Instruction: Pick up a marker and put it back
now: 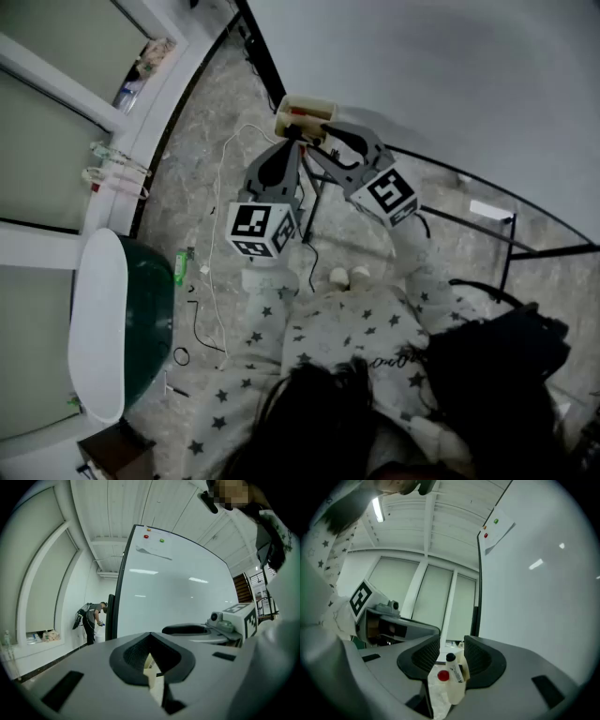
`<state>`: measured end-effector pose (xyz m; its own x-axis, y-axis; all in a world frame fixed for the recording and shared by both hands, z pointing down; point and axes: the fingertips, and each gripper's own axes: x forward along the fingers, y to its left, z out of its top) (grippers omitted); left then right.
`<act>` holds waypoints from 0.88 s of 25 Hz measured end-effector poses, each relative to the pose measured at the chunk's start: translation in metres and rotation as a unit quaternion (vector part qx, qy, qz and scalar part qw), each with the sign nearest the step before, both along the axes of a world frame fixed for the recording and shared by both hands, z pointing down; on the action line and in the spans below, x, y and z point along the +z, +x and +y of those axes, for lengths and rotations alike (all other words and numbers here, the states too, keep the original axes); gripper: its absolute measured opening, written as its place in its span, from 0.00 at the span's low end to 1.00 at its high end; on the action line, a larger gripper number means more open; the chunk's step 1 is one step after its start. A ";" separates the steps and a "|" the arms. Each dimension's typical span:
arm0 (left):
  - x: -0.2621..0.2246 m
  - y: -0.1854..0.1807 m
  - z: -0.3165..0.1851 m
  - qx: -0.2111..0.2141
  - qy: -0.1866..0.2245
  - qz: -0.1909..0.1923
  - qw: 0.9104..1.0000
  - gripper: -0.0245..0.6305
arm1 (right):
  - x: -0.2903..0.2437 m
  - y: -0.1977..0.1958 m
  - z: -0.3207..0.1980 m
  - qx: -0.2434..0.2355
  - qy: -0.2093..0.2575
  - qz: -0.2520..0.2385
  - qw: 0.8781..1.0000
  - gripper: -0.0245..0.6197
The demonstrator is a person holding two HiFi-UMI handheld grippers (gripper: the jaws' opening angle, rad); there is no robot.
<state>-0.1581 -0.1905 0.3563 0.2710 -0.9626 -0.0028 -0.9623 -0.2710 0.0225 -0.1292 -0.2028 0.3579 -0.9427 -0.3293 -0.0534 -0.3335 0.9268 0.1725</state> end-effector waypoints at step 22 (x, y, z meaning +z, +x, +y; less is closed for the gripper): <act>0.049 -0.019 -0.002 -0.021 -0.019 0.014 1.000 0.04 | 0.056 -0.026 -0.013 0.013 0.001 0.047 0.999 0.19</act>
